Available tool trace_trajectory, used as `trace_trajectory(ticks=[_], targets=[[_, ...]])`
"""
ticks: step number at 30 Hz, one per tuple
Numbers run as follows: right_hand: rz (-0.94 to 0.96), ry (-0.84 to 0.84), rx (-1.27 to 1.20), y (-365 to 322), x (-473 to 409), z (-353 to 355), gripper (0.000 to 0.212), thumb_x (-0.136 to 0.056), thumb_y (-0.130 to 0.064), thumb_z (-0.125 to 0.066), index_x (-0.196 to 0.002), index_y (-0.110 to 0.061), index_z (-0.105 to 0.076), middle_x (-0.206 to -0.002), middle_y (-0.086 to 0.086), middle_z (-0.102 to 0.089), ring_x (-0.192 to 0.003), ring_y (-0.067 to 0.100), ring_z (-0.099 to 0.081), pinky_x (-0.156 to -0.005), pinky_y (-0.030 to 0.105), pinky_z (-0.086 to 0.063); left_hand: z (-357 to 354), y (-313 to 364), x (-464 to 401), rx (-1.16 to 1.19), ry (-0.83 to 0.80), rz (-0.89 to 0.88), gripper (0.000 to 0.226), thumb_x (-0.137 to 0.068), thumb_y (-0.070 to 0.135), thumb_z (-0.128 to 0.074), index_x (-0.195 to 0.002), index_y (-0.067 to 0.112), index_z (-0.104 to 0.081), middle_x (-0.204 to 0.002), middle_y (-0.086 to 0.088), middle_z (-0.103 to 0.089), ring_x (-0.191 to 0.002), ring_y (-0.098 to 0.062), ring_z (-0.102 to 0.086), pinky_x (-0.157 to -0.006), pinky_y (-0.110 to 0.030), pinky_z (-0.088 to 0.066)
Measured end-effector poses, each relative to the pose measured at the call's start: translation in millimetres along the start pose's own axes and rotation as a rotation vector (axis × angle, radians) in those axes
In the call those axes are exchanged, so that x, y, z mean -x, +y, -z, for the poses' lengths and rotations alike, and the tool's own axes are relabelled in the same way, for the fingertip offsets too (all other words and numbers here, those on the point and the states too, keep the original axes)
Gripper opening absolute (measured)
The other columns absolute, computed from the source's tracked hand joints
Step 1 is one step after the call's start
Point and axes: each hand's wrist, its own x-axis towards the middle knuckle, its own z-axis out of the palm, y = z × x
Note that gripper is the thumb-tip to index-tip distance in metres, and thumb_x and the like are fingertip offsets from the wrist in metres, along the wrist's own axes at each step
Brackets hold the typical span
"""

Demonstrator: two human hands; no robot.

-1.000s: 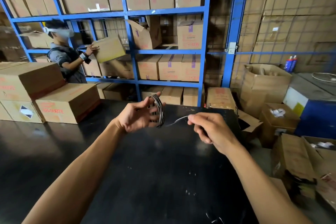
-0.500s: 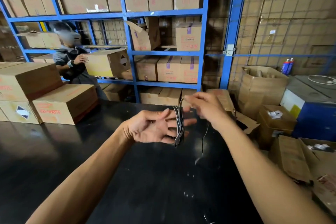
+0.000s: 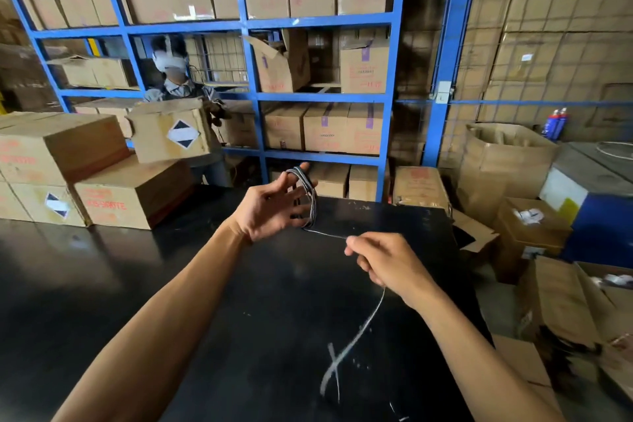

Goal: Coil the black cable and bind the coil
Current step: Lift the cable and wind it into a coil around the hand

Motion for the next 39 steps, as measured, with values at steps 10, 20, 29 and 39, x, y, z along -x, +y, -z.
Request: trace_trajectory(ticks=[10,20,29,39], targets=[[0.197,0.128,-0.076,-71,-26,37,0.029,-0.091,-0.042,-0.065,-0.081,-0.018,-0.079,-0.052,-0.006,-0.055,-0.036,0.005,-0.04,-0.035,0.017,-0.03,-5,-46,10,-0.182,-0.154,0.344,0.052,-0.101,0.04,-0.041,-0.153,0.032,-0.042,-0.166,-0.005,-0.025,-0.121,-0.027,-0.036,-0.107,-0.049,-0.027],[0.058,0.049,0.131,-33,-55,27,0.017,-0.095,-0.038,-0.064,-0.086,-0.04,-0.078,-0.077,0.008,-0.075,-0.047,0.012,-0.058,-0.042,0.026,-0.047,-46,-30,18,-0.122,-0.578,0.193,0.057,-0.104,0.037,-0.038,-0.159,0.025,-0.026,-0.166,-0.015,-0.017,-0.147,-0.053,-0.005,-0.117,-0.062,-0.015],[0.026,-0.139,0.083,25,-9,-3,0.027,-0.102,-0.042,-0.059,-0.093,-0.028,-0.08,-0.06,-0.008,-0.057,-0.044,0.007,-0.044,-0.04,0.02,-0.033,-30,12,8,0.029,-0.19,-0.061,0.058,-0.1,0.038,-0.039,-0.157,0.028,-0.03,-0.166,-0.014,-0.017,-0.133,-0.038,-0.023,-0.117,-0.059,-0.01],[0.117,-0.011,-0.052,-42,-12,50,0.032,-0.083,-0.052,-0.068,-0.086,-0.022,-0.08,-0.057,-0.007,-0.057,-0.039,0.006,-0.038,-0.036,0.018,-0.029,10,-26,12,-0.123,-0.017,0.224,0.052,-0.098,0.037,-0.047,-0.15,0.03,-0.047,-0.154,-0.005,-0.037,-0.109,-0.021,-0.058,-0.095,-0.042,-0.043]])
